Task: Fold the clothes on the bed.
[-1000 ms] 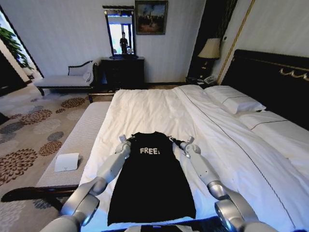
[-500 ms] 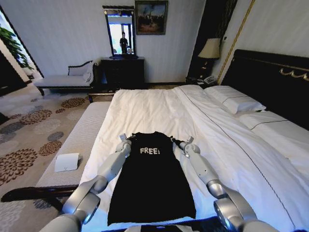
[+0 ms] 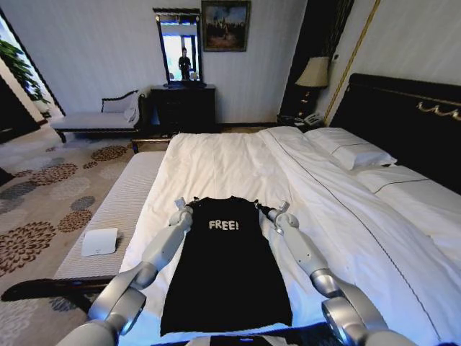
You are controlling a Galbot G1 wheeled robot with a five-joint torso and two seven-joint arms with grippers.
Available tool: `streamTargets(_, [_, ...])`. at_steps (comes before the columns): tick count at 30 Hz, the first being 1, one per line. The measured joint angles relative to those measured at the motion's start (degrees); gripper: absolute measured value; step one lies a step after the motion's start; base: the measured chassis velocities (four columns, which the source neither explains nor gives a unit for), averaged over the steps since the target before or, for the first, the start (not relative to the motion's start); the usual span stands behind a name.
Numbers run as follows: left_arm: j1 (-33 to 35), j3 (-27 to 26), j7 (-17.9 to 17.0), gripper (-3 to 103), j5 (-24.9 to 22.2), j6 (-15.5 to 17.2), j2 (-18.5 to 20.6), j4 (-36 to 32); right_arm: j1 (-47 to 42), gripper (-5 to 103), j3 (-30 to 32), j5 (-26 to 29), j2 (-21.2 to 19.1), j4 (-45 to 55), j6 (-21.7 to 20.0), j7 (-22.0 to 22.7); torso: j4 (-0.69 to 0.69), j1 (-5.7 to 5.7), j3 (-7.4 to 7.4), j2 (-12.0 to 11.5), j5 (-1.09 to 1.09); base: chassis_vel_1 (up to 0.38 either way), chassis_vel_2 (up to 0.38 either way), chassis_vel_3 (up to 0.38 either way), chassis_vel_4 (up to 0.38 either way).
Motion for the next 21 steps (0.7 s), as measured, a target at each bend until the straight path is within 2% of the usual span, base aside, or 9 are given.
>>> streamTargets(12, [-7.0,1.1,1.3,2,-2.1,0.1,-0.5,5.1,5.2,0,-1.7,-1.1,0.1,-5.0,5.5,1.0,-0.02,0.01,0.0,0.0,-0.01,0.0,0.0,0.0,0.0])
streamTargets(21, [-12.5,1.0,2.9,2,-2.5,-0.7,-3.4,13.0,13.6,0,-3.5,-3.2,1.9,-12.9,9.5,0.8,0.0,0.01,0.0,0.0,0.0,0.0,0.0,0.0,0.0])
